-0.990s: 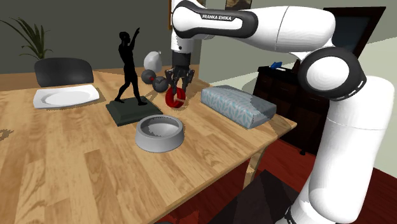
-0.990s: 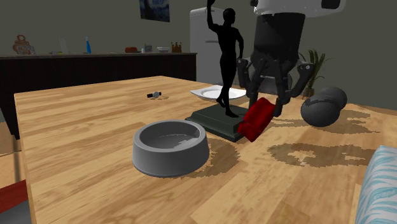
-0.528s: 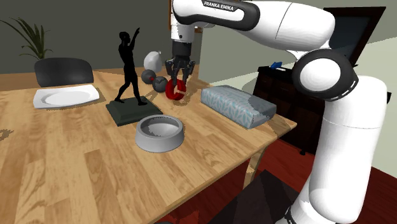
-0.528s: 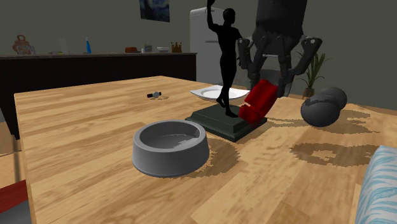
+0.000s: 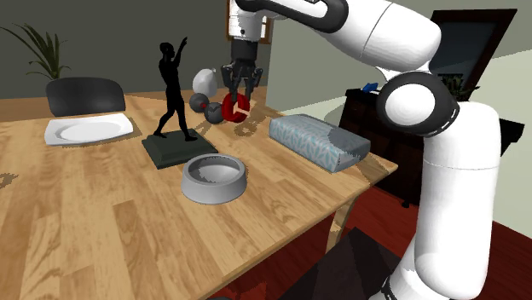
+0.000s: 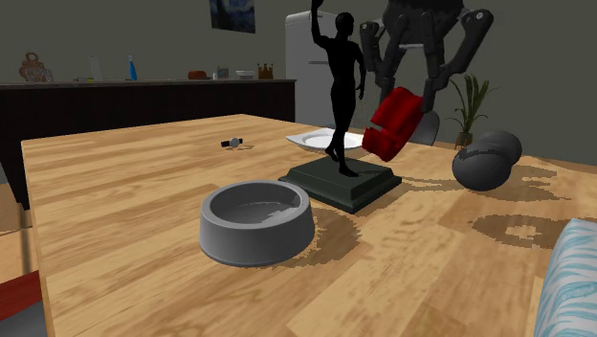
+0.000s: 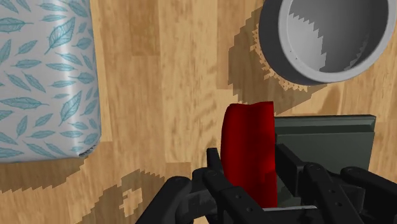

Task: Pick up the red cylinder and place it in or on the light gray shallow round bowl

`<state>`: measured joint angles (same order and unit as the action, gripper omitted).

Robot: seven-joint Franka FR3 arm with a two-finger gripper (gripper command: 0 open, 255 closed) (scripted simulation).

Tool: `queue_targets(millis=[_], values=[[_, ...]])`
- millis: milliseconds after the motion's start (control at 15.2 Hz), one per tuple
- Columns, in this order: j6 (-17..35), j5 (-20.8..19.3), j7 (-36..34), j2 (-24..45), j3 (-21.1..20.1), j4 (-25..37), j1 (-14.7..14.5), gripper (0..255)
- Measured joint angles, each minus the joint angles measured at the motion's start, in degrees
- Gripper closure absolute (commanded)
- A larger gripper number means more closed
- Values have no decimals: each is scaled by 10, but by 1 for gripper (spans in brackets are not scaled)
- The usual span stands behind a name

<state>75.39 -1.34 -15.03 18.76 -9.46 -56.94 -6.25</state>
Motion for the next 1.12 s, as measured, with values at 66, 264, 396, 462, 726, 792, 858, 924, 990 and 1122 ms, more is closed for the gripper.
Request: queue_targets(millis=[66,264,396,462,726,792,858,924,990,1122], values=[[-3,0,-5,-6,-2,-4,-3,255],[5,4,-33,-42,-12,-46,-19,255],[0,6,-51,-62,-19,-60,-30,255],[11,9,-62,-79,-23,-88,-35,255],[7,13,-110,-113,-42,-116,-62,255],[9,15,-122,-122,-47,-127,-68,255],[8,16,-132,-130,-52,-133,-73,255],[8,17,-145,-135,-57,-138,-80,255],[6,18,-158,-142,-63,-143,-87,255],[10,20,-175,-151,-70,-155,-96,255]])
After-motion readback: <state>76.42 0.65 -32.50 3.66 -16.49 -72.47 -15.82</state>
